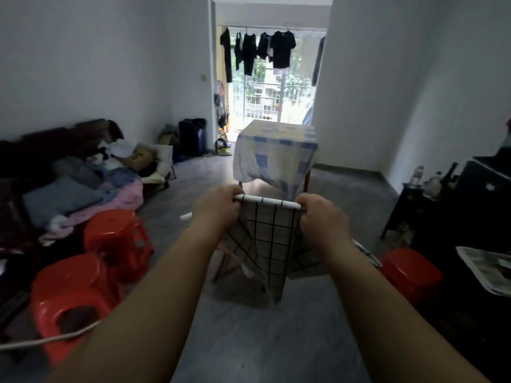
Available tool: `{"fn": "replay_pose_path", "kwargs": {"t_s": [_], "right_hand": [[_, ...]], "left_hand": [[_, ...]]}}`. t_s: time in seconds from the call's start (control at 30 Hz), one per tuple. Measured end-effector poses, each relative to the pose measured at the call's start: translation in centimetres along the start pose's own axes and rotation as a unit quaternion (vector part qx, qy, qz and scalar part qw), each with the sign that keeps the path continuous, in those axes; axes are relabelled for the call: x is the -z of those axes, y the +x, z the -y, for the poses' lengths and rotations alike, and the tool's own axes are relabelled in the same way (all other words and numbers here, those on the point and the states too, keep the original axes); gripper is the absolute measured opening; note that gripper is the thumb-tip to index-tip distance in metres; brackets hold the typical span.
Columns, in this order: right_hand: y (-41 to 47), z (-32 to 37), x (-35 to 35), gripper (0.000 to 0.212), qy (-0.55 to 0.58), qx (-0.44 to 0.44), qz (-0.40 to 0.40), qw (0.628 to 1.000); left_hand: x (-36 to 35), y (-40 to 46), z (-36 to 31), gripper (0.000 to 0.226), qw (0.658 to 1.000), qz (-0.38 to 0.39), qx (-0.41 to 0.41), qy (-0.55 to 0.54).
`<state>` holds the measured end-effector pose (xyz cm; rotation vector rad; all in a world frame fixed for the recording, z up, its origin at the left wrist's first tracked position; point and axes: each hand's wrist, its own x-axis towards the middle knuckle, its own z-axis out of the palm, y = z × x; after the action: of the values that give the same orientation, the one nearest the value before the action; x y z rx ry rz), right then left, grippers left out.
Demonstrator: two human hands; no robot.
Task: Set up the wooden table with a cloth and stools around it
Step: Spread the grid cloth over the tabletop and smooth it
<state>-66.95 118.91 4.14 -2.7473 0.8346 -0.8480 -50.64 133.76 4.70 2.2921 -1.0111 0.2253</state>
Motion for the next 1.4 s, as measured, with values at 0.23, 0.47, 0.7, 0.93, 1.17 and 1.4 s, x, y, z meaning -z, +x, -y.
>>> {"fn": "replay_pose_path", "kwargs": {"t_s": [0.23,0.47,0.7,0.93,1.17,1.4], "right_hand": [[6.1,5.7,-7.3,0.020,0.007,0.033,0.036,0.999],[14.9,5.0,-13.2,0.018,-0.004,0.050,0.058,0.997],[27.7,1.8,-18.8,0.030,0.051,0.062,0.054,0.995],[38.0,-1.6,-23.4,0.030,0.053,0.067,0.092,0.992],[44.0,-4.7,-27.9,0.023,0.091,0.035,0.083,0.992],[49.4,-7.2,-35.6,0.027,0.059,-0.024,0.130,0.989]], "left_hand": [[2.1,5.8,8.9,0.028,0.999,-0.013,0.042,0.008],[0.4,14.5,13.1,0.023,0.998,0.006,0.042,0.056],[-2.9,25.7,15.5,0.023,0.996,0.017,0.025,0.087],[-5.5,34.9,17.7,0.031,0.988,0.079,-0.017,0.128],[-10.1,41.3,23.3,0.026,0.975,0.153,-0.002,0.163],[-15.5,49.2,29.9,0.019,0.984,0.151,0.007,0.097]]}}
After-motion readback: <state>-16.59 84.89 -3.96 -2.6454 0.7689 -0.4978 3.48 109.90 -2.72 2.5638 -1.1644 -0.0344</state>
